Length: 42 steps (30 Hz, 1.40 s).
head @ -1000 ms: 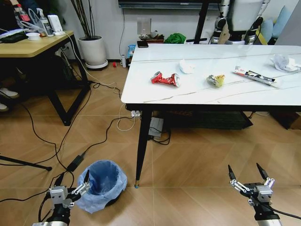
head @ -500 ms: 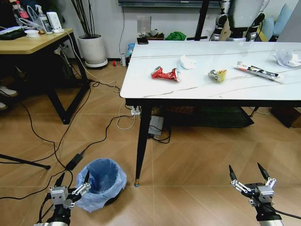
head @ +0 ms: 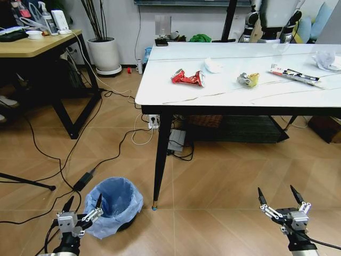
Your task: Pick up the trash bin and place the trash from the table into it.
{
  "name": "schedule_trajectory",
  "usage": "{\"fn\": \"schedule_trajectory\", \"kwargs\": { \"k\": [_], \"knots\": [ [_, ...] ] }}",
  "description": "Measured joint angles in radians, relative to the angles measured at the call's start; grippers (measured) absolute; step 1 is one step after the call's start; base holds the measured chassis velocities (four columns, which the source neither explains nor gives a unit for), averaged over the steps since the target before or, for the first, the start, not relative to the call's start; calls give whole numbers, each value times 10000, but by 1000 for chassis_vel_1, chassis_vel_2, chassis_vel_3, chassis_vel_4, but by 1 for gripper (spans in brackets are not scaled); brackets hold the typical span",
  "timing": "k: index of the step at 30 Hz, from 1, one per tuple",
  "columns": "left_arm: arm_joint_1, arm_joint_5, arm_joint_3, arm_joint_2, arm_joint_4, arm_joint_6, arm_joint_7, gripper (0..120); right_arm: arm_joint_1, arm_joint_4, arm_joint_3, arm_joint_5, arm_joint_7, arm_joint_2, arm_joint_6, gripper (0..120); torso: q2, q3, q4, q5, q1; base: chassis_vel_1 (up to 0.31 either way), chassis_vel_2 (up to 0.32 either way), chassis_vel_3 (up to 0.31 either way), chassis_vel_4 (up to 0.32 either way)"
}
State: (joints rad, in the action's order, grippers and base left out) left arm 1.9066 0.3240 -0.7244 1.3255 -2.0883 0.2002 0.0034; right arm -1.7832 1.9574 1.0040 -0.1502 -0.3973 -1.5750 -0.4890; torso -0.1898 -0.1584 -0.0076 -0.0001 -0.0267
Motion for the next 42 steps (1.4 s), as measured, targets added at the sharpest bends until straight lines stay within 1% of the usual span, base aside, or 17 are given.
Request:
{"fn": "schedule_trajectory", "kwargs": {
  "k": [8,11,16,21,23,25,26,29,30,32,33,34,35,37,39,40,42],
  "knots": [
    [-56,45,1,-29,222,11,4,100,-13,-67,-30,0,-8,-77,-63,100,343,252,0,0,92,0,0,0,0],
    [-69,46,6,-28,252,11,4,100,-17,-76,-34,1,-9,-80,-71,100,394,291,0,1,105,0,0,0,0],
    [-104,50,26,10,320,13,-10,100,9,-91,-36,1,-12,-27,-68,100,657,497,0,0,162,0,0,0,0],
    [-124,-2,37,7,340,-10,-230,100,31,-133,-81,3,-12,-38,-64,100,766,568,0,0,199,0,0,0,0],
    [-63,73,31,-111,265,-273,-434,100,97,-209,-158,39,-15,-116,-64,100,793,580,0,2,212,0,0,0,0],
    [-58,100,28,-138,248,-324,-464,100,112,-231,-171,46,-15,-141,-67,100,794,580,1,-1,213,0,0,0,0],
    [-58,188,12,-288,200,-546,-608,100,183,-347,-255,92,-16,-264,-109,100,794,580,0,0,215,0,0,0,0],
    [-93,313,27,-417,164,-716,-808,100,218,-451,-310,148,-19,-307,-174,100,793,577,1,2,214,0,0,0,0],
    [-198,626,79,-583,88,-1187,-1265,100,258,-615,-429,236,-41,-328,-284,100,787,572,-2,-1,214,0,0,0,0],
    [-321,1020,95,-636,33,-1719,-1716,100,312,-776,-604,318,-49,-328,-343,100,778,564,-1,0,213,0,0,0,0],
    [-321,1020,95,-636,33,-1719,-1716,100,312,-776,-604,318,-49,-328,-343,100,778,564,-1,0,213,0,0,0,0],
    [-624,1399,123,-567,91,-2386,-2583,100,392,-930,-838,412,-50,-329,-373,100,767,557,0,1,211,0,0,0,0],
    [-824,1553,160,-493,196,-2608,-2976,100,414,-1010,-996,471,-52,-330,-385,100,761,553,2,1,210,0,0,0,0],
    [-941,1638,179,-444,257,-2705,-3142,100,414,-1039,-1057,491,-52,-330,-391,100,757,550,2,0,209,0,0,0,0],
    [-1614,2050,240,-321,595,-3091,-3487,100,410,-1207,-1266,535,-54,-339,-487,100,742,542,2,1,205,0,0,0,0],
    [-1614,2050,240,-321,595,-3091,-3487,100,410,-1207,-1266,535,-54,-339,-487,100,742,542,2,1,205,0,0,0,0],
    [-2220,2298,302,-412,984,-3306,-3525,100,356,-1307,-1294,560,-72,-340,-637,100,734,536,-1,-2,200,0,0,0,0]
  ]
}}
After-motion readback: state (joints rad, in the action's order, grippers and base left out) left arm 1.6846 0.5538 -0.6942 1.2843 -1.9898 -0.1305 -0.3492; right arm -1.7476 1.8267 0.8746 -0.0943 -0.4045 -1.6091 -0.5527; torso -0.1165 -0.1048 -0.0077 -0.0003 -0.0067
